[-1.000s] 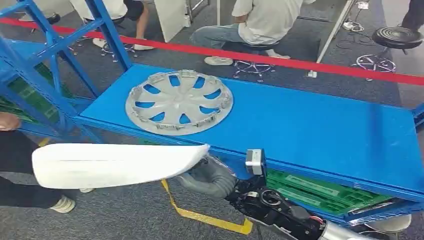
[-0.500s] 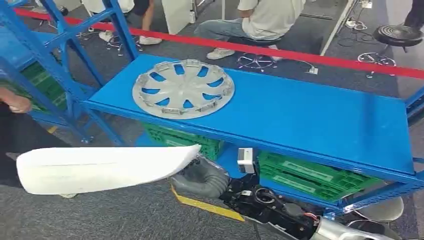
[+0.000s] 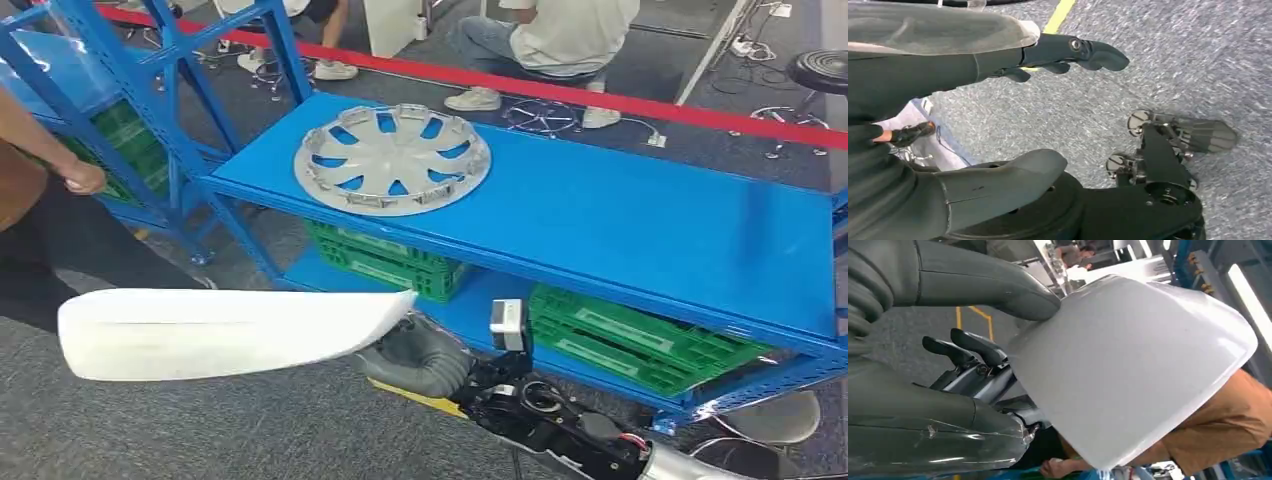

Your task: Take the parts from the cabinet and place them on the table.

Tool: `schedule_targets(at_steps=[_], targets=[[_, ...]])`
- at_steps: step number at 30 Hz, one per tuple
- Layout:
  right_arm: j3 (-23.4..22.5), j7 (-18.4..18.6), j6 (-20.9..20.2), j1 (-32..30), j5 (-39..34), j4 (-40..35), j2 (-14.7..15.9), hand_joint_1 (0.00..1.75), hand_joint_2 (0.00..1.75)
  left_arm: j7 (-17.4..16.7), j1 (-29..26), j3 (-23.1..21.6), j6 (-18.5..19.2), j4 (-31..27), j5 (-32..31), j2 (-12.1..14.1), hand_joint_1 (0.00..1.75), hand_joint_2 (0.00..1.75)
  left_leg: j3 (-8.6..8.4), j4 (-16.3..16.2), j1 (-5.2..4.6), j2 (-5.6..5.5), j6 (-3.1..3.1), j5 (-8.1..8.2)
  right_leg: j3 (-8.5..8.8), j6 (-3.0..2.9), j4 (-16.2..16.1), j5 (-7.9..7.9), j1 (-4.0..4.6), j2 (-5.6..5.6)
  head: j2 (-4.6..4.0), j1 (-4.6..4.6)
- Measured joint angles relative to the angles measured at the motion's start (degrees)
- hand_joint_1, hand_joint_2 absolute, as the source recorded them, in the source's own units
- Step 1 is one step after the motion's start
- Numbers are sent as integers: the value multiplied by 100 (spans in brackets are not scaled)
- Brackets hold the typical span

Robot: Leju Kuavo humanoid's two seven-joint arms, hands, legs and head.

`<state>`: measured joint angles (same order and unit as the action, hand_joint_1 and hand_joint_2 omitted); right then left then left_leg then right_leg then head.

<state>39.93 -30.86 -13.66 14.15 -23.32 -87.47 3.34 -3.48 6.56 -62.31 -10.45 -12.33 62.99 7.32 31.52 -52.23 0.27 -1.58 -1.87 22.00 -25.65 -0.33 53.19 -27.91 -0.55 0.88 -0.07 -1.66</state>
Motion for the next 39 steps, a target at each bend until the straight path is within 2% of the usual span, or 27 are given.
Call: schedule_targets(at_steps=[1, 2, 3, 4, 5, 6, 7, 8, 9, 10, 11, 12, 13, 14, 16, 17, 18, 20, 21, 22, 23, 25, 26, 27, 28, 30, 39], targets=[[4, -2, 0, 11, 0, -4, 0, 175, 175, 0, -2, 0, -2, 0, 2, 11, 0, 175, 44, -97, 29, 9, -19, 74, -2, -54, -34, 46, -29, -59, 0, -2], [4, -2, 0, 14, 0, -4, 0, 175, 175, 0, 1, 0, 0, 0, 0, 6, 0, 175, 179, -340, 20, 62, -45, 288, -49, -98, -35, 74, -23, -68, 0, 44], [4, -2, 0, 17, 0, -7, 0, 175, 175, 2, 6, 2, -2, 0, 0, -4, 0, 175, 400, -800, 28, 82, -74, 585, -95, -133, -33, 100, -20, -107, 0, 135], [7, -2, -2, 12, 0, -7, 0, 175, 175, 2, 5, 2, -2, 0, 0, -7, 0, 175, 630, -1309, 41, 92, -103, 838, -136, -146, -31, 124, -8, -145, 0, 168], [7, -2, -2, 7, -2, -4, 0, 175, 175, 2, 2, 2, 0, 0, 0, -11, 0, 175, 838, -1786, 46, 98, -129, 1022, -179, -153, -27, 141, 2, -184, 0, 177], [7, 0, -2, -2, -2, -4, 0, 175, 175, 2, 1, 0, 0, 0, 0, -13, 0, 175, 935, -2032, 50, 100, -142, 1060, -211, -147, -19, 158, 7, -224, 0, 190], [9, 0, -2, -13, 0, -4, 0, 175, 175, 2, -4, 0, 0, 0, 0, -13, 0, 175, 875, -1965, 53, 104, -146, 956, -231, -146, -13, 162, 7, -269, 0, 201], [9, 0, -2, -13, 0, -4, 0, 175, 175, 2, -8, 0, 0, 0, 0, -11, 0, 175, 673, -1632, 57, 117, -145, 741, -245, -143, 2, 164, 7, -310, 0, 208], [9, 0, -4, -11, -2, -4, 0, 175, 175, 2, -8, 0, 0, 0, 0, -11, 0, 175, 381, -1125, 59, 154, -136, 503, -249, -138, 15, 160, 7, -353, 0, 223], [9, 0, -4, -8, -2, -4, 0, 175, 175, 2, -4, 0, 0, 0, 0, -7, 0, 175, 81, -615, 61, 245, -118, 313, -244, -127, 27, 153, 7, -388, 0, 236], [9, 0, -4, -6, -2, -4, 0, 175, 175, 2, 5, 0, 0, 0, -6, -4, 0, 175, -164, -202, 60, 388, -99, 210, -236, -112, 32, 145, 11, -427, 0, 243], [7, 0, -2, -6, -4, -4, 0, 175, 175, 2, 20, 0, 0, 0, -18, -9, 0, 175, -261, -12, -13, 523, -47, 281, -264, -68, 35, 140, 50, -469, 0, 251], [7, 4, 0, 6, 0, -4, 0, 175, 175, 2, 26, 0, 0, 0, -35, -9, 0, 175, -177, -44, -46, 449, 28, 220, -240, -35, 49, 143, 50, -519, 0, 205], [4, -2, 2, 4, -7, -7, 0, 175, 175, 2, 36, 0, 7, 0, -44, -13, 0, 175, -178, -19, -26, 413, 58, 251, -246, -7, 52, 143, 55, -560, 0, 234], [2, 7, 4, 5, -2, -11, 0, 175, 175, -11, 38, -2, 15, 0, -63, -11, 0, 175, -174, 14, 18, 305, 114, 217, -239, 69, 65, 105, 73, -629, 0, 186], [-4, 17, 20, 9, -2, -22, 2, 175, 175, -26, 34, -4, 18, 0, -74, -15, 0, 175, -172, 21, 32, 270, 135, 208, -351, 106, 262, -68, 32, -405, 0, 151], [-4, 17, 17, 5, 0, -24, 2, 175, 175, -33, 41, -4, 20, 0, -81, -11, 0, 175, -165, 20, 36, 225, 176, 201, -526, 112, 705, -337, 33, -245, 0, 116], [-4, 26, 24, -36, -2, -22, 9, 175, 175, -33, 68, -4, 22, 0, -83, -9, 0, 175, -138, 16, 28, 131, 201, 185, -995, 123, 1765, -774, 33, -133, 0, 65], [-4, 28, 26, -53, 0, -22, 15, 175, 175, -37, 67, -4, 24, 0, -83, -9, 0, 175, -133, 13, 25, 75, 201, 183, -1171, 122, 2144, -881, 32, -115, 0, 46], [-4, 33, 28, -65, 0, -22, 15, 175, 175, -46, 63, -4, 26, 0, -83, -9, 0, 175, -141, 11, 25, 13, 201, 183, -1222, 120, 2238, -831, 32, -112, 0, 28], [-2, 35, 26, -68, 0, -22, 15, 175, 175, -50, 56, -4, 26, 0, -83, -11, 0, 175, -154, 7, 28, -58, 200, 183, -1111, 118, 1983, -607, 28, -104, 0, 17], [-4, 35, 26, -62, 0, -22, 15, 175, 175, -55, 61, -4, 33, 0, -83, -15, 0, 175, -183, -20, 34, -199, 183, 194, -609, 106, 901, -1, -8, -22, 0, -24], [-4, 37, 24, -54, 0, -22, 15, 175, 175, -55, 62, -4, 35, 0, -81, -18, 0, 175, -164, -39, 38, -250, 156, 210, -417, 108, 414, 194, -46, 231, 0, -51], [-2, 48, 6, -51, 0, -24, 15, 175, 175, -57, 81, -4, 33, 0, -72, -18, 0, 175, -105, -103, 0, -307, 125, 217, -379, 117, 273, 125, -64, 457, 0, -50], [0, 52, -13, -43, 0, -28, 15, 175, 175, -59, 97, -4, 33, 0, -59, -18, 0, 175, -35, -140, 18, -359, 91, 196, -364, 102, 189, 80, -74, 407, 0, -37], [9, 77, -20, -42, 0, -26, 17, 175, 175, -59, 73, -4, 33, 0, -39, -9, 0, 175, 38, -116, 68, -456, 5, 141, -356, 63, 242, 98, -23, 333, 0, -15], [9, 77, -22, -41, 0, -26, 15, 175, 175, -57, 70, -4, 33, 0, -37, -9, 0, 175, 40, -115, 72, -465, -3, 136, -358, 59, 242, 100, -16, 325, 0, -11]])
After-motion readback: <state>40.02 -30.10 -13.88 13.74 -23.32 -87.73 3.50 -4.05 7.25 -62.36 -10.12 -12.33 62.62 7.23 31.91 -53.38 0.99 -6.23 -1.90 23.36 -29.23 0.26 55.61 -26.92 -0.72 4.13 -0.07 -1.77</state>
